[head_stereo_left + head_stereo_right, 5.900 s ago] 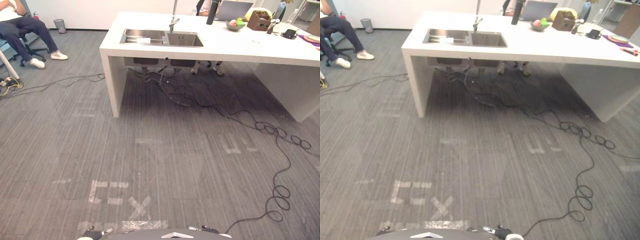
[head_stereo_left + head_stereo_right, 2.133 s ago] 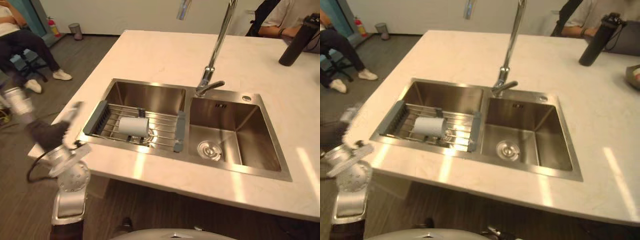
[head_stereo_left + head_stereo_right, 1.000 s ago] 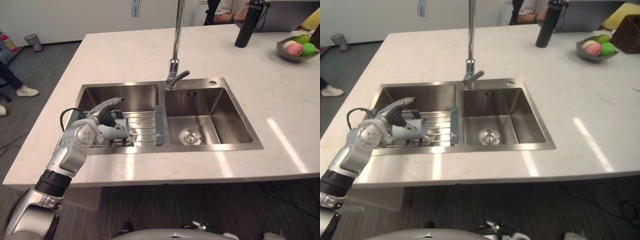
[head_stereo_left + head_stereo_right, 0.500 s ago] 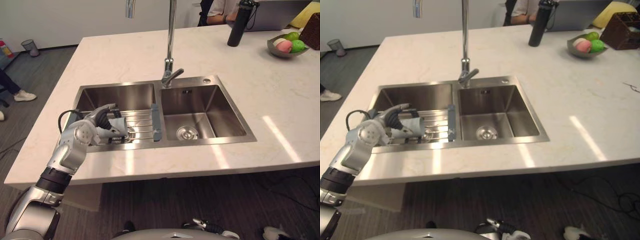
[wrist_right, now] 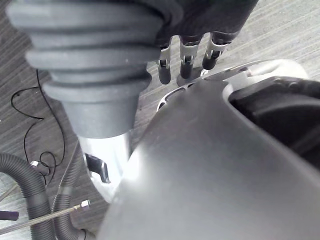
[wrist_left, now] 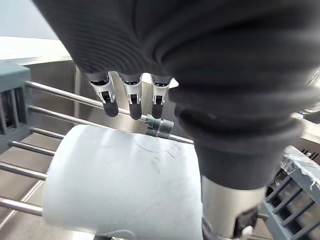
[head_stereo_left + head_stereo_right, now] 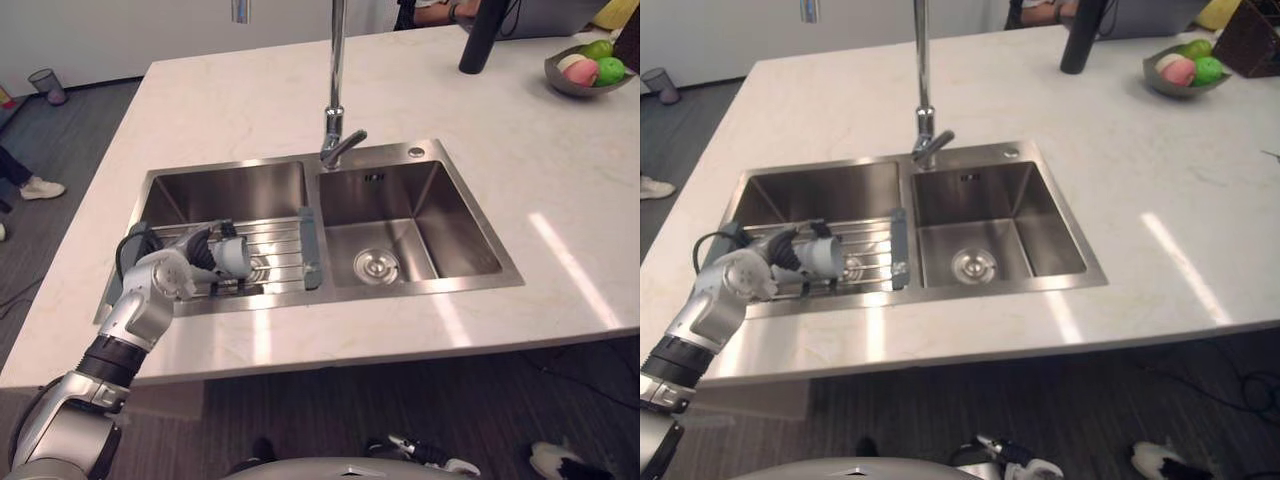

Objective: Walk over to the sink, pick up the cup, carry it to the dishwasher, place the cup inside the dishwasher, then close the dishwasher door

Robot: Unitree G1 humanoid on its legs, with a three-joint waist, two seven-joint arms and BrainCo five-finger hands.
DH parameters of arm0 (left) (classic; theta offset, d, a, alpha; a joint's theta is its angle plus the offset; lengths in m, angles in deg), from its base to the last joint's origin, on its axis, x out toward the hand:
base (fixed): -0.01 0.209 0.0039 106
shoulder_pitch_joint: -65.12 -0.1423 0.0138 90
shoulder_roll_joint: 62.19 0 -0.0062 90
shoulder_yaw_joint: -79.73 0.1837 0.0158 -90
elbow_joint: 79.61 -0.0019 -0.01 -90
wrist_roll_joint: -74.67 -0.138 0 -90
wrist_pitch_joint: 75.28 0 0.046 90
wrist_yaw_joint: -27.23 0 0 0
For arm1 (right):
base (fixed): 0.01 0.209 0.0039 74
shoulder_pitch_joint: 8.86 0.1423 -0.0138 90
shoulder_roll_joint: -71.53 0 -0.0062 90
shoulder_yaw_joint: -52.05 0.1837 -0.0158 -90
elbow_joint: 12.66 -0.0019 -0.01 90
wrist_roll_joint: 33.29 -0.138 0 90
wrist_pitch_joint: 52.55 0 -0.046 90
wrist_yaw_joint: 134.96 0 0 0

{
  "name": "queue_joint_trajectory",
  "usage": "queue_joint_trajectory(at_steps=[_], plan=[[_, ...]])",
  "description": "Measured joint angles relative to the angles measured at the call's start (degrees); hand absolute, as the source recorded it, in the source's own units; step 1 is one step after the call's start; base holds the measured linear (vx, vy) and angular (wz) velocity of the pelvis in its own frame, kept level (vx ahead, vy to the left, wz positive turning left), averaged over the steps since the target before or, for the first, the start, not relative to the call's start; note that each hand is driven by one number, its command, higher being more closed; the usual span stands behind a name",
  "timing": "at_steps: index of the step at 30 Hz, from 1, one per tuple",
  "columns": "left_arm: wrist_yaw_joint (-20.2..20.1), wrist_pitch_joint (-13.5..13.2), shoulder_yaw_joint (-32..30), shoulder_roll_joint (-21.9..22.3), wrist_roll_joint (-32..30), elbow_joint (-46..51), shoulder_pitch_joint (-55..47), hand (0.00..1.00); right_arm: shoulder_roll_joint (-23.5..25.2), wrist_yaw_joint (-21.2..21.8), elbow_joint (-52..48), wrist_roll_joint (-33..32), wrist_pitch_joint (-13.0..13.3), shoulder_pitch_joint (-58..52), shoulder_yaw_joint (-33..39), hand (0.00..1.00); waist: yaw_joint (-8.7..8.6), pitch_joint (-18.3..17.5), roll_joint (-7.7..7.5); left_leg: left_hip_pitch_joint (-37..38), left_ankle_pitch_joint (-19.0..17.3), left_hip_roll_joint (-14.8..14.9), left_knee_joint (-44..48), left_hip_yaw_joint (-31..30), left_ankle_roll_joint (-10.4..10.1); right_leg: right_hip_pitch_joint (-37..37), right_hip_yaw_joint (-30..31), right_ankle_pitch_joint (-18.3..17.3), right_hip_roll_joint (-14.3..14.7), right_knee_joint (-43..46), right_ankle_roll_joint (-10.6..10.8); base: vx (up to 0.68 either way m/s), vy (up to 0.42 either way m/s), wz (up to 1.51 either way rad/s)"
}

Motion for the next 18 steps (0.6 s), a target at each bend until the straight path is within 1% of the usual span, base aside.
queue_joint_trajectory(at_steps=[7, 10, 12, 18], plan=[[0.24, 0.04, 0.0, 0.05, -0.77, -3.87, -0.01, 0.0, -0.33, -0.19, -0.36, 0.09, -0.3, 0.2, -0.26, 0.0, -0.22, 0.15, 0.13, 0.02, -0.28, 0.47, -0.3, 0.15, -0.28, -0.2, 0.46, 0.36, 0.43, -0.33, -0.06, -0.04, -0.001, -0.03], [1.22, 0.12, 0.01, 0.16, -1.07, -5.42, -0.04, 0.0, -0.34, -0.19, -0.46, 0.26, -0.32, 0.35, -0.27, 0.0, -0.58, 0.24, 0.2, 0.01, -0.34, 0.51, -0.3, 0.22, -0.34, -0.2, 0.56, 0.36, 0.48, -0.46, -0.05, 0.0, 0.0, 0.0], [1.72, 0.13, 0.03, 0.27, -1.07, -6.59, -0.08, 0.0, -0.32, -0.22, -0.81, 1.49, -0.32, 0.38, -0.34, 0.0, -0.77, 0.49, 0.29, 0.02, -0.44, 0.55, -0.23, 0.34, -0.4, -0.23, 0.68, 0.37, 0.53, -0.52, -0.04, 0.0, 0.0, 0.0], [3.17, -0.01, 0.09, 0.63, -1.07, -8.75, -0.12, 0.0, -0.36, -0.38, -2.2, 2.15, -0.94, 0.52, -0.48, 0.0, -0.96, 1.03, 0.52, 0.03, -0.63, 0.57, 0.01, 0.77, -0.65, -0.25, 1.07, 0.39, 0.61, -0.89, -0.05, 0.04, -0.006, -0.03]])
